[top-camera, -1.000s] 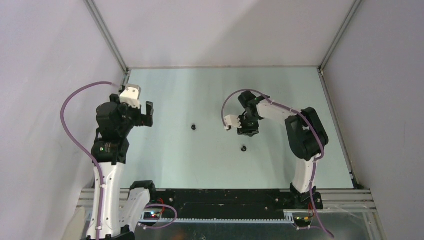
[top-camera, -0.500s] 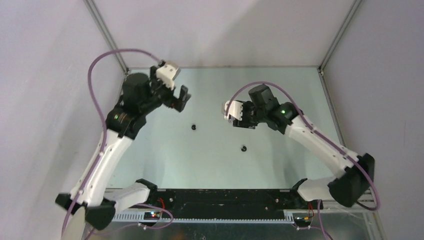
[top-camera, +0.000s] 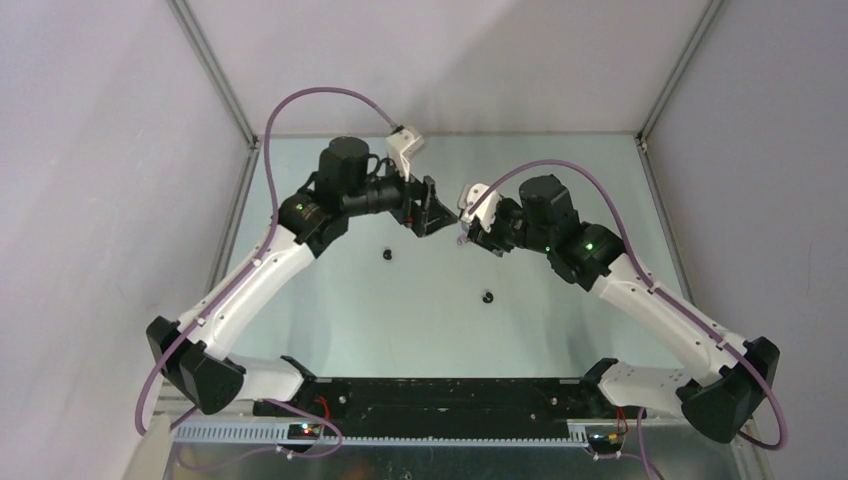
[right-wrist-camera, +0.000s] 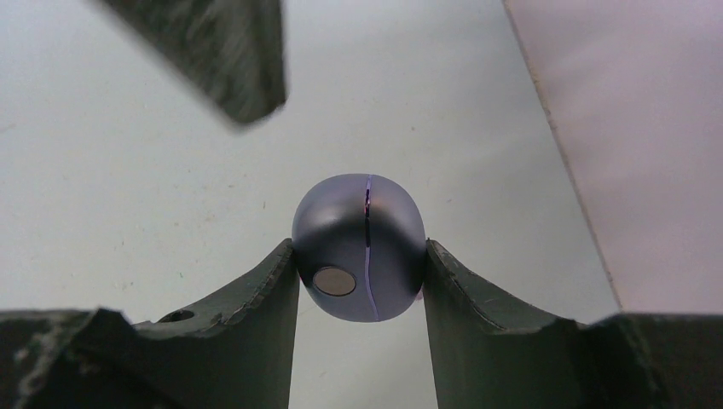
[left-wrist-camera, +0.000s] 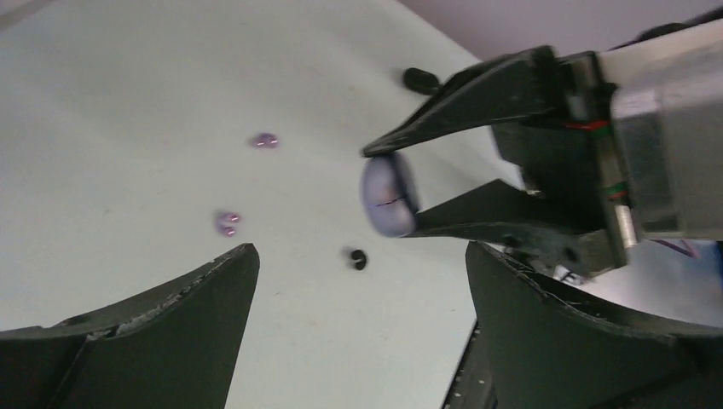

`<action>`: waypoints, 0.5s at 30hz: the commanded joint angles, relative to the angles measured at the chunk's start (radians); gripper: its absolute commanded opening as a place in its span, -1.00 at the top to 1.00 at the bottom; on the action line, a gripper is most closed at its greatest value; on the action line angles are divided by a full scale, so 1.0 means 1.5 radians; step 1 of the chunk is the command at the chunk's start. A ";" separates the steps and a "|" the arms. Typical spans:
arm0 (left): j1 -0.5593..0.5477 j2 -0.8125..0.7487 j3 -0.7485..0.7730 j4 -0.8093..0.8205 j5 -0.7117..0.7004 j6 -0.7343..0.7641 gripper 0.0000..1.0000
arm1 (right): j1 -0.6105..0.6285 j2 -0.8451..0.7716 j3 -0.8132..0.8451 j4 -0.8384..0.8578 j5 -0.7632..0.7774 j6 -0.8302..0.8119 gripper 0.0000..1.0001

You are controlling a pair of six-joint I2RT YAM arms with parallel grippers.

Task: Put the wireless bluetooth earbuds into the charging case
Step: Pick up the charging case at the center of the board.

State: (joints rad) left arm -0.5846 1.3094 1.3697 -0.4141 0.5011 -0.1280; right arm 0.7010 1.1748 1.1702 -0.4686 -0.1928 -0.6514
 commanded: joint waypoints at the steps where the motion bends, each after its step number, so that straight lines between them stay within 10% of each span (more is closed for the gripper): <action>1: -0.034 0.001 0.005 0.048 0.038 -0.044 -0.97 | 0.010 -0.036 -0.015 0.082 0.014 0.042 0.84; 15: -0.084 0.099 0.049 0.007 0.018 -0.025 -0.88 | 0.031 -0.071 -0.031 0.088 0.007 0.040 0.83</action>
State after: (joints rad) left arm -0.6827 1.4406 1.3865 -0.3870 0.5259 -0.1612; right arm 0.7269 1.0878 1.1122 -0.4042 -0.1688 -0.6025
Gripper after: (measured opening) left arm 0.964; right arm 0.526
